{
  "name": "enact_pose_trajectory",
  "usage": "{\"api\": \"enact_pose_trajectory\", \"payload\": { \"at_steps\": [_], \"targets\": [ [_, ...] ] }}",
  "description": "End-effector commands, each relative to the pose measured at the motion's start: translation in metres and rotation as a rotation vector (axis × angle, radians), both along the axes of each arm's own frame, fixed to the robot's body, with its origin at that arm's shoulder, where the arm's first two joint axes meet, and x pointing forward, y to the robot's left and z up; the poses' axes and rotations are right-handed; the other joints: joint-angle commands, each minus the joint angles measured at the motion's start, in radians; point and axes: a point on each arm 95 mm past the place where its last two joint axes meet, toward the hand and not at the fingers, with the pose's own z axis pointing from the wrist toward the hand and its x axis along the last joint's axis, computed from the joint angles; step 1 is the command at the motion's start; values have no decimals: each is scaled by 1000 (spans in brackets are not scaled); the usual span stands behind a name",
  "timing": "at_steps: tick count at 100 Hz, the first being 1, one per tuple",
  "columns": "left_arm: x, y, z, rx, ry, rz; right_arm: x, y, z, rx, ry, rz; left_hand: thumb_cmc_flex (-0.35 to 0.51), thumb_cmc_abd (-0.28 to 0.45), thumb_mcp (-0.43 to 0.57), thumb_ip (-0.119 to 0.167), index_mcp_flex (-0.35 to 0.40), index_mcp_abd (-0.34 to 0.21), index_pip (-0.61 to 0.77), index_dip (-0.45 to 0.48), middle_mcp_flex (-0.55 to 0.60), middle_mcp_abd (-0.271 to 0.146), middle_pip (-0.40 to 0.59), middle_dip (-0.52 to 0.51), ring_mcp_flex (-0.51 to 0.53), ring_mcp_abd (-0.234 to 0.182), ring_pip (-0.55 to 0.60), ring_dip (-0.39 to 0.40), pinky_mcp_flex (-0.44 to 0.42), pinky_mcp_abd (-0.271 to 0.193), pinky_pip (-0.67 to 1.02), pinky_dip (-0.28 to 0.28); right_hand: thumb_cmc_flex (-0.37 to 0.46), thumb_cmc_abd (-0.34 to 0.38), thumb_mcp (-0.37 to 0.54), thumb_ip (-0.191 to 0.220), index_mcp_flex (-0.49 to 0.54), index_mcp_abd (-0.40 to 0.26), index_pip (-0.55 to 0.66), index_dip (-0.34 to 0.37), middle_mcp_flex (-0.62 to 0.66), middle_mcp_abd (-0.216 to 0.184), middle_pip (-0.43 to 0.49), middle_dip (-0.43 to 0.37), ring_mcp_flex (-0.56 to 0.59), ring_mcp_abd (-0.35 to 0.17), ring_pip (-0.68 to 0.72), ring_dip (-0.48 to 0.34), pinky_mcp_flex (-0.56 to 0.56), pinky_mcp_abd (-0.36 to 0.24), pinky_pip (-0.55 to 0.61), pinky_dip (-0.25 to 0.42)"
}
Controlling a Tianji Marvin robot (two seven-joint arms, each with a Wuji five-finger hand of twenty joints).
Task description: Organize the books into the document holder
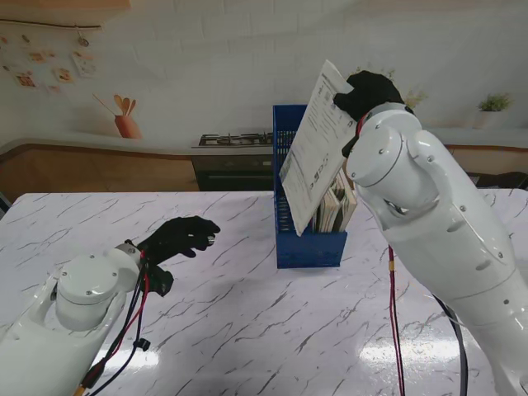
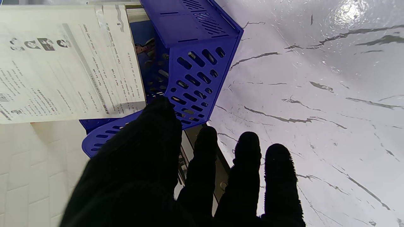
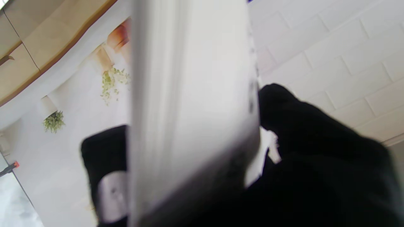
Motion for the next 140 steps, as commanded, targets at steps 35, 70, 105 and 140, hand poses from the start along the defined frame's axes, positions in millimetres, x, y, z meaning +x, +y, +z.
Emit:
{"api": "enact_pose_trajectory", "payload": {
  "at_steps": [35,70,105,140],
  "targets": [
    [-2,-3,-7,-16,6,-26,23,21,-21,-26,0,29,17,28,-2,25,-16,-12,6,-5,-38,-2,-14,-11,-20,-5,-20,1,-10,-24,-21,-10,134,150,101,99,64,-182,204,38,72,8,81,13,31,-172,88,25,59,-555,280,27],
    [-1,-2,-10,-17,5,-31,27,32,-35,-118,6,8,19,28,-2,26,-15,-11,6,-6,-41,-1,-15,-12,-25,-4,-23,-1,-14,-26,-26,-12,134,149,105,97,58,-174,203,29,68,8,79,12,31,-171,86,22,59,-555,280,25],
    [-2,0,-11,-16,3,-30,37,51,-51,-182,20,2,20,29,-5,25,-15,-11,6,-6,-44,-1,-16,-13,-28,-6,-25,-2,-16,-30,-30,-14,132,144,109,96,47,-169,201,21,65,4,74,9,31,-174,83,18,59,-560,280,22],
    [-4,3,-12,-16,4,-27,48,61,-49,-168,-48,-26,20,32,-9,25,-16,-13,5,-6,-46,0,-16,-13,-29,-5,-25,-2,-17,-36,-31,-15,135,136,117,86,43,-164,217,11,66,6,79,6,31,-173,84,16,59,-560,280,21]
  ]
}}
